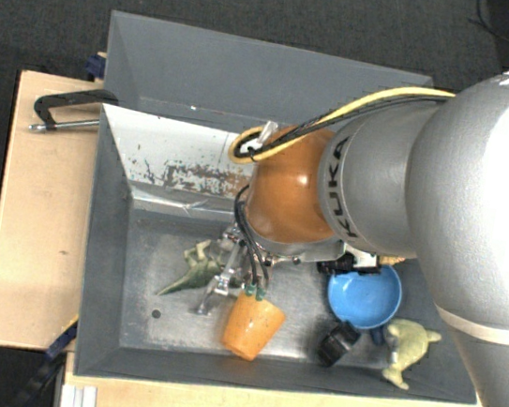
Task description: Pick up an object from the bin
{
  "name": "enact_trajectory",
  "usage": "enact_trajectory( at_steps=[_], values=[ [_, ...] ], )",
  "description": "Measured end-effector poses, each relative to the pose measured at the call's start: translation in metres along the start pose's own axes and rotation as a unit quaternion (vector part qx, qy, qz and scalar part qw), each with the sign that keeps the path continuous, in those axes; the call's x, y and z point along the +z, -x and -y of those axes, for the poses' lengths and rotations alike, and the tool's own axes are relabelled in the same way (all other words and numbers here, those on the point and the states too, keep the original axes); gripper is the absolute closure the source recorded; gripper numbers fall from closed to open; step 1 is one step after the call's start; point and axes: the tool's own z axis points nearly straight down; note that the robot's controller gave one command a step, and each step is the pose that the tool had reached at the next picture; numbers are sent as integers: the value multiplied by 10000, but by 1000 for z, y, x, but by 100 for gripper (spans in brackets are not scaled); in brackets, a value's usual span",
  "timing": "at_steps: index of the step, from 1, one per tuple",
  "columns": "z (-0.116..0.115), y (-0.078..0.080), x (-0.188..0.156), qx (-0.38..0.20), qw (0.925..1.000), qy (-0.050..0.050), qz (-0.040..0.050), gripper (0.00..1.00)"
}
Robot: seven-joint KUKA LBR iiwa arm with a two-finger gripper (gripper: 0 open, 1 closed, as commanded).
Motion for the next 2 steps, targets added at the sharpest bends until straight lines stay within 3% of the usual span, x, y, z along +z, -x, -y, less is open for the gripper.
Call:
enact_trajectory(
  at_steps=[1, 2],
  values=[
    [0, 1, -1, 1, 10000, 11, 27, 100],
    [-11, -5, -129, 37, 10000, 35, 76, 100]
  ],
)
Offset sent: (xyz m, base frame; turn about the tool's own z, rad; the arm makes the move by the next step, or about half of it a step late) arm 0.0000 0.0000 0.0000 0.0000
